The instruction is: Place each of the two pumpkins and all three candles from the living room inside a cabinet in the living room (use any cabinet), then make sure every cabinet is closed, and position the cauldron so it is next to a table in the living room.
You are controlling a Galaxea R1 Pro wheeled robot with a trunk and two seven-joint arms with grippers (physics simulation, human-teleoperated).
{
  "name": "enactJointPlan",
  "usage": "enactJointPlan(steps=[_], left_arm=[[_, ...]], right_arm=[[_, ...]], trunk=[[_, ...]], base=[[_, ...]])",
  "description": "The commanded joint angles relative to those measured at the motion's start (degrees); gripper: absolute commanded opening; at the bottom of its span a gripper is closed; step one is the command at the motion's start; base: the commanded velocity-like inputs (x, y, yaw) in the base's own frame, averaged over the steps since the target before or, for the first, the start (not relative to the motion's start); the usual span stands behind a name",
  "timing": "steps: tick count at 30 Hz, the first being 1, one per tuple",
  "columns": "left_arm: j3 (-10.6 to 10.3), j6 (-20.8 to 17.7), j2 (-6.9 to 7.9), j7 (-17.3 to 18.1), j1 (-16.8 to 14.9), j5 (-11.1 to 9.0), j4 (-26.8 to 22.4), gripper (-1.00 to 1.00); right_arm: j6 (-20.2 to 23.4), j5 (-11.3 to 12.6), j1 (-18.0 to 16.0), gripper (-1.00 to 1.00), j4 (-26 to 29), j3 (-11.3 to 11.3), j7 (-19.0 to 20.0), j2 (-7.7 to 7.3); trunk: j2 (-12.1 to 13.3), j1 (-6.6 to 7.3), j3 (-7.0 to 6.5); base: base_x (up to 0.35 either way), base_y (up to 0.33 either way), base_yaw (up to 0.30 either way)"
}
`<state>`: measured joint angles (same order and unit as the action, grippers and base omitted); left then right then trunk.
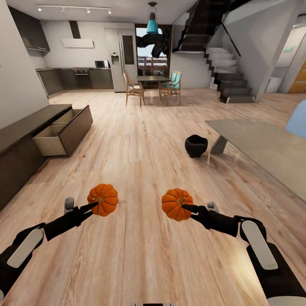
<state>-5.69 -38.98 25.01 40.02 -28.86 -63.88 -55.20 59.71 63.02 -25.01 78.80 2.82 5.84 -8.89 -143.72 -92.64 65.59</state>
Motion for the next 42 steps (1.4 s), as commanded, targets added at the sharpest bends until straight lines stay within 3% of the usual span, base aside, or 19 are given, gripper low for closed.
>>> enactJointPlan(steps=[1, 26, 42], left_arm=[[-0.1, -0.6, 0.04, 0.0, -0.1, -1.0, 0.0, -1.00], [-0.1, -0.6, 0.04, 0.0, -0.1, -1.0, 0.0, -1.00], [-0.1, -0.5, -0.04, -0.2, -0.1, -1.0, 0.0, -1.00]], right_arm=[[0.3, 0.4, 0.0, -1.00, 0.0, 0.1, 0.6, 0.01], [0.3, 0.5, 0.0, -1.00, 0.0, 0.1, 0.7, 0.07], [0.3, 0.8, 0.0, -1.00, 0.1, 0.2, 0.7, -0.10]], trunk=[[0.0, -0.02, 0.04], [0.0, -0.02, 0.04], [0.0, -0.02, -0.27]], base=[[0.313, 0.133, 0.000], [0.315, 0.126, 0.000], [0.335, 0.013, 0.079]])
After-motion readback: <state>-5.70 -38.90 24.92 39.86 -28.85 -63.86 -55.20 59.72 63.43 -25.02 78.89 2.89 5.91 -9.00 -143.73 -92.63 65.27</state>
